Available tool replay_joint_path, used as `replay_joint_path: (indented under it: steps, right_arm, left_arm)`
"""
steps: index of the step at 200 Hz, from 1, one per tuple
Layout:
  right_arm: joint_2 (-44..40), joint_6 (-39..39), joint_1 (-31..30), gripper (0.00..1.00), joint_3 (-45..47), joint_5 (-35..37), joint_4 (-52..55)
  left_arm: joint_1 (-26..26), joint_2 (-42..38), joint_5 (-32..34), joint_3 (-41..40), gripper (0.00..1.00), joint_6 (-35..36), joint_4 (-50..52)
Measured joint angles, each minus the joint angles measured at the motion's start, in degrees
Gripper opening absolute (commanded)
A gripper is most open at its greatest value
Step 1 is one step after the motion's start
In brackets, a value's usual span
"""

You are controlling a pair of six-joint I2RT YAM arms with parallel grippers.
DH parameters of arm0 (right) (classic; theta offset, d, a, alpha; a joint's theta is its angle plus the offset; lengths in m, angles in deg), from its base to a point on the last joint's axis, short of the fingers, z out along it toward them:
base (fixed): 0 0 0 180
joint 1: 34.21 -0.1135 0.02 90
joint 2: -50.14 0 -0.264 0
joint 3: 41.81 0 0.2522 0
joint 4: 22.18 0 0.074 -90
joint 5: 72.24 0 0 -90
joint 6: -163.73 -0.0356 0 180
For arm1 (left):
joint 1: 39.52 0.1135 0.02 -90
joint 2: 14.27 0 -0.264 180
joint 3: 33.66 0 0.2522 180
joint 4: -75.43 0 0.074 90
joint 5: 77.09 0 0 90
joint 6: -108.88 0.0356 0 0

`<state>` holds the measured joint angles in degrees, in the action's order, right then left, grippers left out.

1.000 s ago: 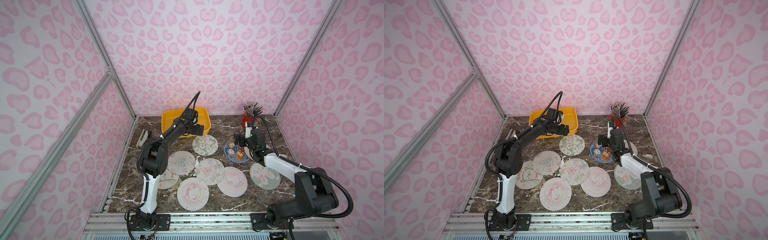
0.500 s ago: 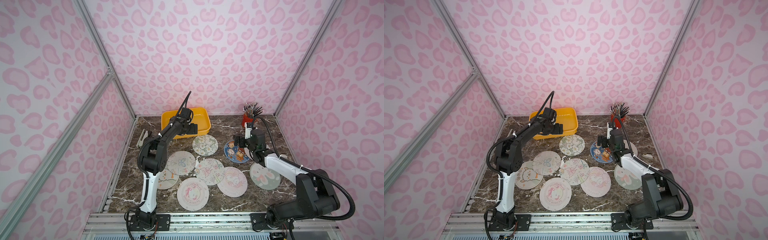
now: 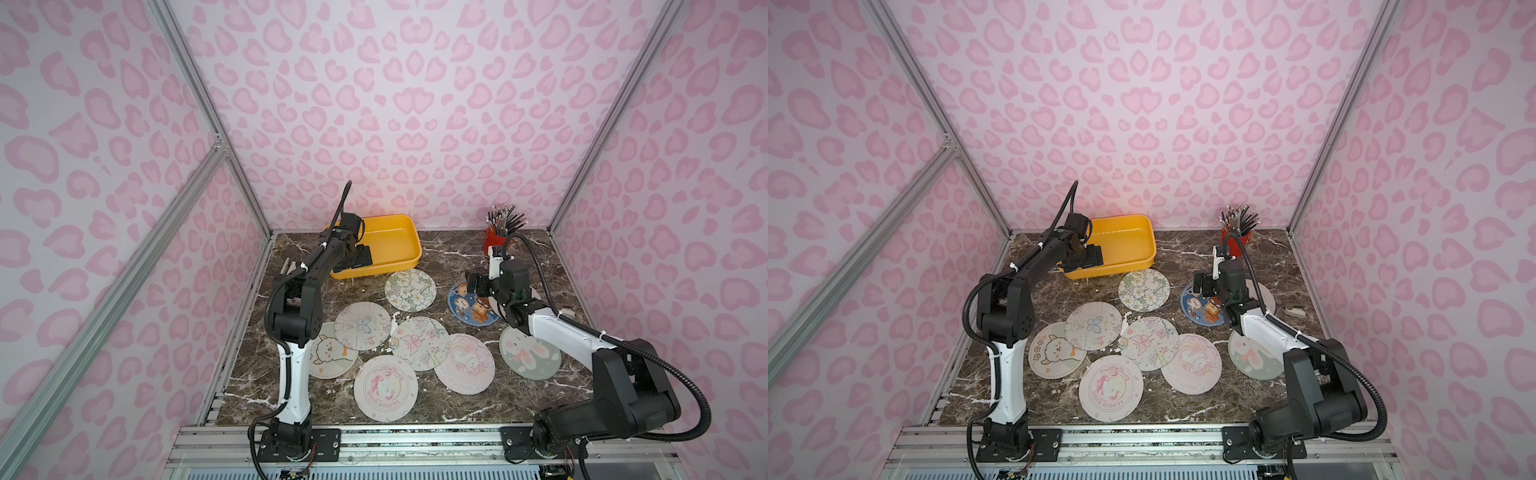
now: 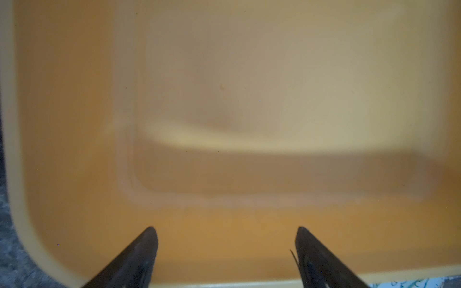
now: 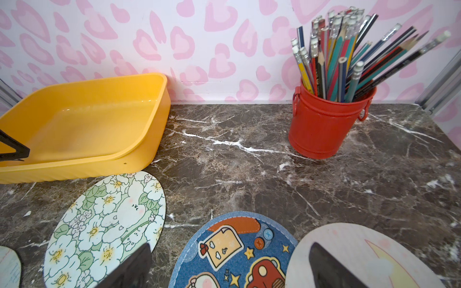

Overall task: Put the coasters into the storage box
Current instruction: Move the storage box to the center of the board.

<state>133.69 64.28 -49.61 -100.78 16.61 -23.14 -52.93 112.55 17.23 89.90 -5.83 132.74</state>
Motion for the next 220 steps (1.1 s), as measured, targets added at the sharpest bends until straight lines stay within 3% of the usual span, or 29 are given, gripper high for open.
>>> replay_joint_path:
  steps: [174,220]
  right_arm:
    - [-0.1,-0.6,-1.7,0.99,0.0,0.1,0.3]
    - [3.1,-1.6,-2.3,0.99,-3.4,-0.9,1.7]
  left_arm:
    - [0.8,-8.3,2.1,-10.3,0.84,-2.6,3.1]
    - [-2.3,-16.7,1.5,-16.5,0.87,-2.4,-1.5]
